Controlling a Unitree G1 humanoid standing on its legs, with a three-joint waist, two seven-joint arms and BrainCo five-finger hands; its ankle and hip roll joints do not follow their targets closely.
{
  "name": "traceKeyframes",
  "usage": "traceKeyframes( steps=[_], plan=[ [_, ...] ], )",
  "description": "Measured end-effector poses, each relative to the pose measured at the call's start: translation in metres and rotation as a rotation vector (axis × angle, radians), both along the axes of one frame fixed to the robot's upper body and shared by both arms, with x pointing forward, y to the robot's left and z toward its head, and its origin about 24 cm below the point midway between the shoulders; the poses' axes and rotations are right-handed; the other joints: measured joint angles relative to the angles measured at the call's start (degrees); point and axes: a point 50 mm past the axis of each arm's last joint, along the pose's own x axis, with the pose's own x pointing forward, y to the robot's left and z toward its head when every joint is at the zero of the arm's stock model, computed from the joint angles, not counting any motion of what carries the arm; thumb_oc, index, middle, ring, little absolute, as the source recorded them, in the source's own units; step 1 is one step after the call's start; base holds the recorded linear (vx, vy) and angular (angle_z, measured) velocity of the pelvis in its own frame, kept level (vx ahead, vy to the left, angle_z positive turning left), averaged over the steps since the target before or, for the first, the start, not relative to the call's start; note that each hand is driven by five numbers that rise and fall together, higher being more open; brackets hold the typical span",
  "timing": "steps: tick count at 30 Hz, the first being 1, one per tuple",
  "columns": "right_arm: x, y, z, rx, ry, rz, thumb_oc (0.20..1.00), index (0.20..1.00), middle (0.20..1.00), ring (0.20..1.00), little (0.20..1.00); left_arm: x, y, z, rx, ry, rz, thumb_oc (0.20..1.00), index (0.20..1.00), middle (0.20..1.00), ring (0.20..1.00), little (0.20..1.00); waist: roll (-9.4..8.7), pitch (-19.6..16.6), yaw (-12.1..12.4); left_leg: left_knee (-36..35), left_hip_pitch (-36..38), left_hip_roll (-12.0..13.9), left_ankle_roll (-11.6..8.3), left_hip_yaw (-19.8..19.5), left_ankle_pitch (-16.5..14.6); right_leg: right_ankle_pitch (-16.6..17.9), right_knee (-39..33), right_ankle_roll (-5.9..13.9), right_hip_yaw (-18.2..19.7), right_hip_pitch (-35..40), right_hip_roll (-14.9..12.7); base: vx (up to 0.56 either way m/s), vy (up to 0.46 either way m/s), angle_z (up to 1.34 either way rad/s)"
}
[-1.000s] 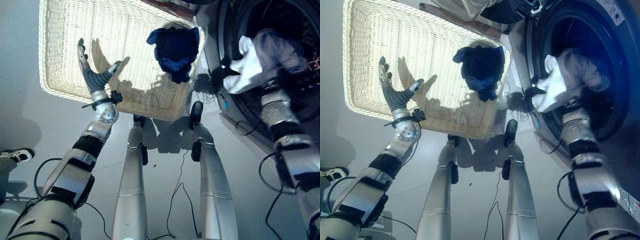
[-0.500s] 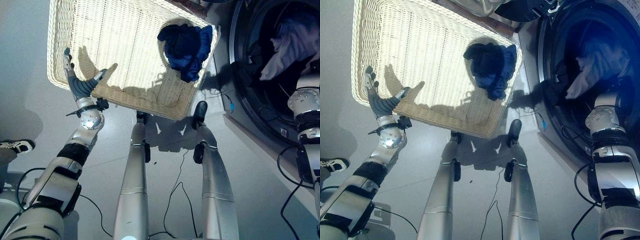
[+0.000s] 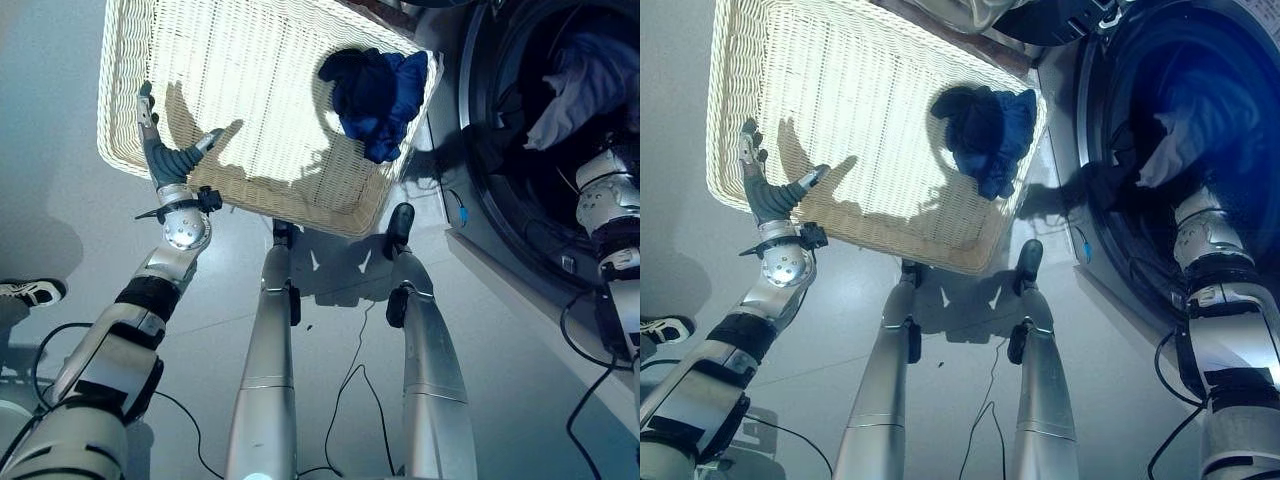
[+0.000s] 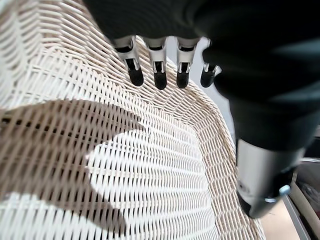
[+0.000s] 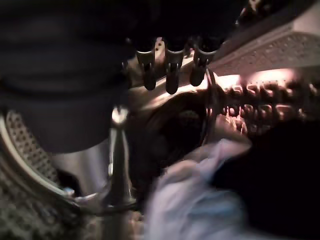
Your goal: Put the clothes into the washing machine.
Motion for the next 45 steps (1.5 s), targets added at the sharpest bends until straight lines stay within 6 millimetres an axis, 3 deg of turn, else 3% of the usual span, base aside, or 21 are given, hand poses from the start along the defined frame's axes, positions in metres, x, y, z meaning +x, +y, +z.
traceKeyframes(
  steps=[4, 10, 13, 19, 23, 35, 41, 45],
  plan=[
    [-0.005, 0.019, 0.049, -0.271, -0.002, -0.067, 1.0, 1.0, 1.0, 1.0, 1.0, 0.001, -0.005, 0.0, 0.006, 0.003, -0.014, 1.0, 1.0, 1.0, 1.0, 1.0, 0.01, 0.0, -0.4, -0.6, -0.5, 0.0, 0.02, -0.1, 0.2, 0.0, 0.0, -0.06, -0.1, -0.7, 0.0, 0.0, 0.0, 0.0],
    [-0.009, 0.051, 0.077, -0.459, -0.114, -0.011, 1.0, 1.0, 1.0, 1.0, 1.0, 0.002, -0.005, -0.003, 0.031, 0.021, 0.0, 1.0, 1.0, 1.0, 1.0, 1.0, 0.04, 0.0, -1.2, -0.8, -0.5, -0.1, 0.01, -0.1, 0.2, -0.2, 0.1, -0.29, -0.1, -0.8, -0.1, 0.0, 0.013, 0.0],
    [-0.007, 0.061, 0.067, -0.513, -0.121, 0.039, 1.0, 1.0, 1.0, 1.0, 1.0, 0.002, -0.006, -0.002, 0.044, 0.019, 0.001, 1.0, 1.0, 1.0, 1.0, 1.0, 0.05, 0.0, -1.2, -1.2, -0.4, -0.2, 0.01, 0.1, 0.2, -0.5, 0.3, -0.26, -0.1, -1.1, -0.3, 0.0, 0.036, 0.01],
    [0.006, 0.077, 0.018, -0.549, -0.047, 0.163, 1.0, 1.0, 1.0, 1.0, 1.0, 0.002, -0.011, -0.001, 0.08, 0.01, 0.009, 1.0, 1.0, 1.0, 1.0, 1.0, 0.08, 0.0, -1.5, -1.6, -0.4, -0.4, 0.01, 0.7, 0.2, -1.2, 1.6, -0.2, 0.5, -2.1, -0.6, 0.0, 0.005, 0.0],
    [0.008, 0.089, 0.0, -0.584, -0.02, 0.225, 1.0, 1.0, 1.0, 1.0, 1.0, 0.005, -0.02, 0.0, 0.082, 0.007, -0.001, 1.0, 1.0, 1.0, 1.0, 1.0, 0.11, -0.1, -1.8, -1.8, -0.5, -0.4, 0.01, 0.9, 0.2, -1.9, 2.4, -0.05, 0.7, -2.8, -0.6, 0.0, 0.0, 0.0],
    [-0.002, 0.139, -0.028, -0.848, -0.026, 0.414, 1.0, 1.0, 1.0, 1.0, 1.0, 0.005, -0.026, -0.007, 0.014, 0.005, 0.032, 1.0, 1.0, 1.0, 1.0, 1.0, 0.18, -0.1, -2.9, -3.1, -0.5, -0.4, -0.02, 1.6, 0.2, -2.7, 3.3, -0.32, 1.3, -4.2, -0.6, 0.0, 0.0, 0.0],
    [-0.008, 0.177, -0.04, -0.963, -0.078, 0.563, 1.0, 1.0, 1.0, 1.0, 1.0, 0.003, -0.025, -0.021, -0.04, 0.027, 0.055, 1.0, 1.0, 1.0, 1.0, 1.0, 0.18, -0.1, -4.2, -3.1, -0.4, -0.5, -0.1, 2.1, 0.1, -3.1, 4.0, -0.06, 1.9, -4.7, -0.7, 0.0, 0.0, 0.0],
    [-0.016, 0.203, -0.038, -1.148, -0.108, 0.657, 1.0, 1.0, 1.0, 1.0, 1.0, 0.004, -0.035, -0.024, -0.063, 0.038, 0.047, 1.0, 1.0, 1.0, 1.0, 1.0, 0.19, -0.1, -4.4, -3.0, -0.3, -0.4, -0.11, 2.2, 0.2, -3.2, 4.4, -0.16, 2.0, -4.8, -0.6, 0.0, 0.0, 0.0]
  ],
)
